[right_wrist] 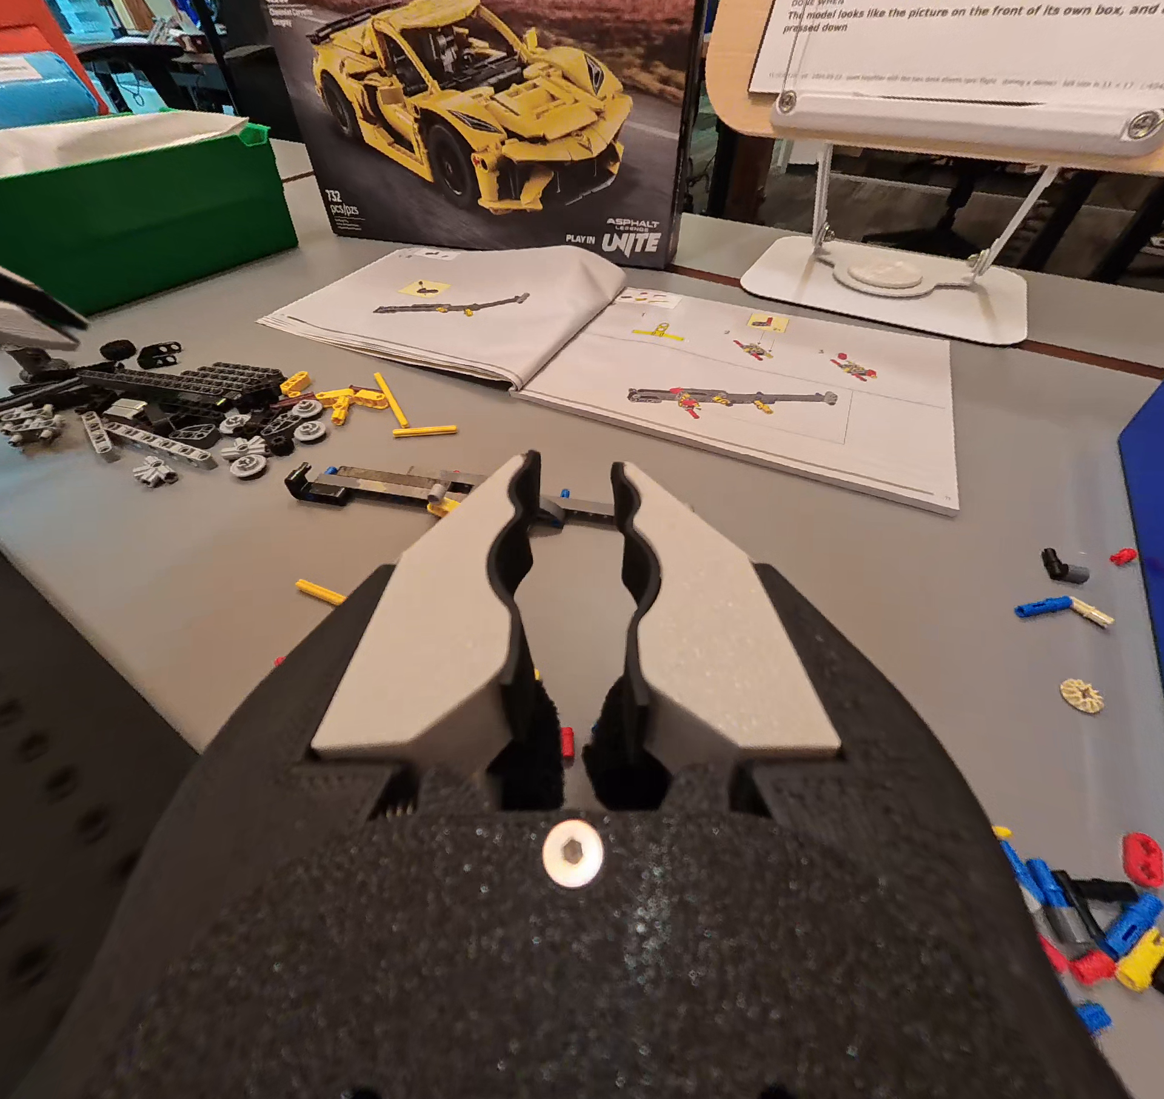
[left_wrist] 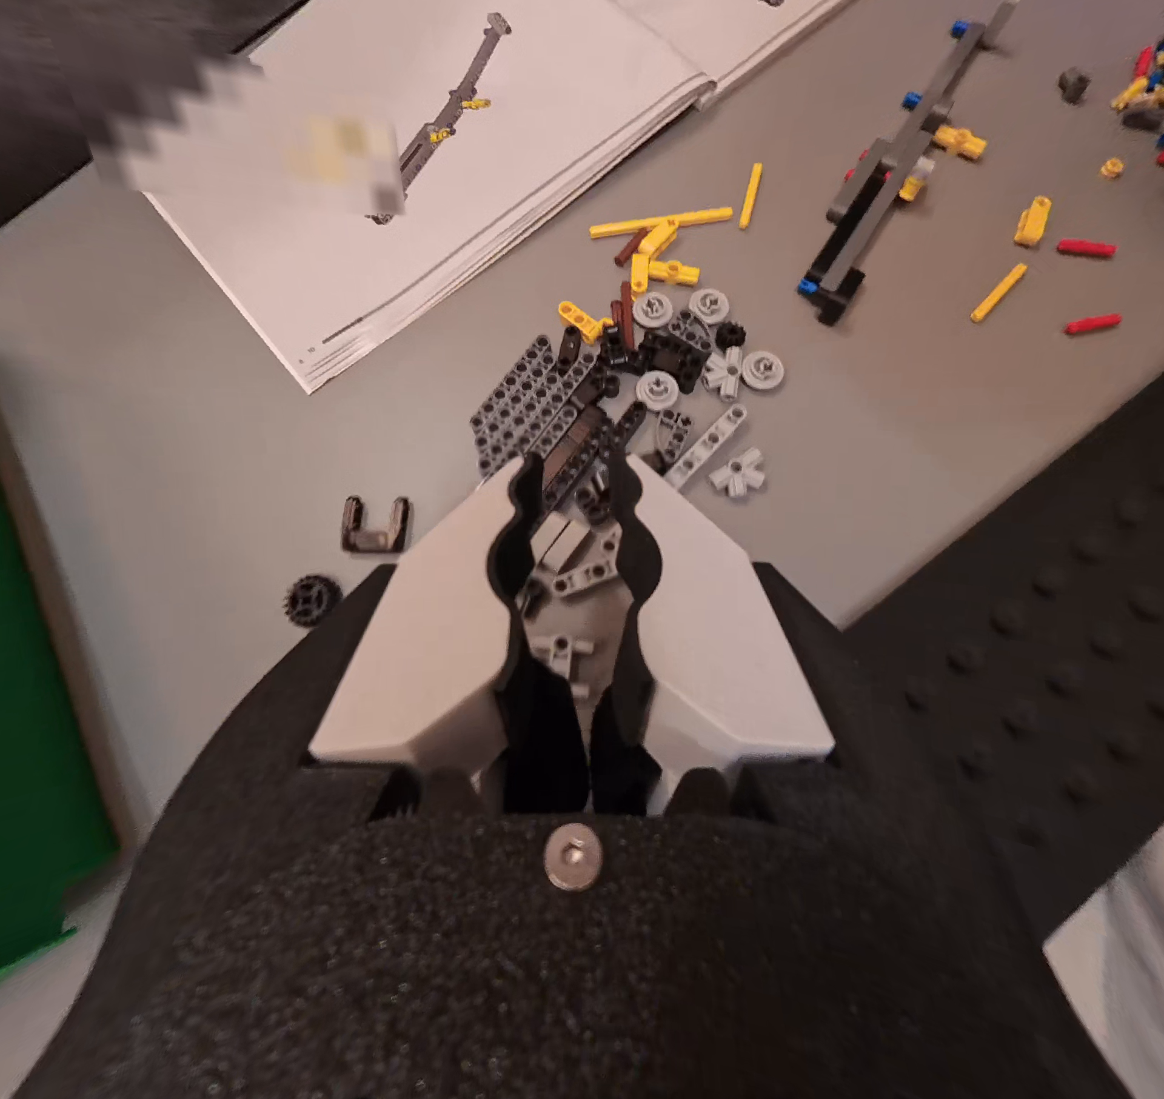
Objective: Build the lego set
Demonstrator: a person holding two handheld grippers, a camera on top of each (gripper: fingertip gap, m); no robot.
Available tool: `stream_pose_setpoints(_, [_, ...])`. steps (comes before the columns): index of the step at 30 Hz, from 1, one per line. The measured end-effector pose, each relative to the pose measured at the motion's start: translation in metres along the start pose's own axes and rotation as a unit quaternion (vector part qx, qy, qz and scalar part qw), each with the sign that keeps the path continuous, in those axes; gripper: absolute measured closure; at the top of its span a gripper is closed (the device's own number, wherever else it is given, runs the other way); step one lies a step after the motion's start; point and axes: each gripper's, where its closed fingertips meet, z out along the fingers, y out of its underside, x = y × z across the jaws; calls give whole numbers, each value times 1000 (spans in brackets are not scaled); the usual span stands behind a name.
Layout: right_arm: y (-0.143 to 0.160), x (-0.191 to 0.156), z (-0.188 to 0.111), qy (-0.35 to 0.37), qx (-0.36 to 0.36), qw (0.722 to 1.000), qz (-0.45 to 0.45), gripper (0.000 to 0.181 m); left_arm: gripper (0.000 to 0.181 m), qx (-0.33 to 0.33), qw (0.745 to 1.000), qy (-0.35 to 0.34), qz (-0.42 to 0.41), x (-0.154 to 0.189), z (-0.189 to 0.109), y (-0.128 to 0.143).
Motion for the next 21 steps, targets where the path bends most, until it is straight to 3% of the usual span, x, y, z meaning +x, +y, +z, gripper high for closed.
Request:
stream_pose_setpoints(9, [-4,-4,-5,-15,17,1000,0,158,161,-37,999,11,-19,15,70,-12])
stream_pose_setpoints(21, [1,-11,-2,-25,3,999,-20,158,175,-24,1000,-15,-6,14,78,-15])
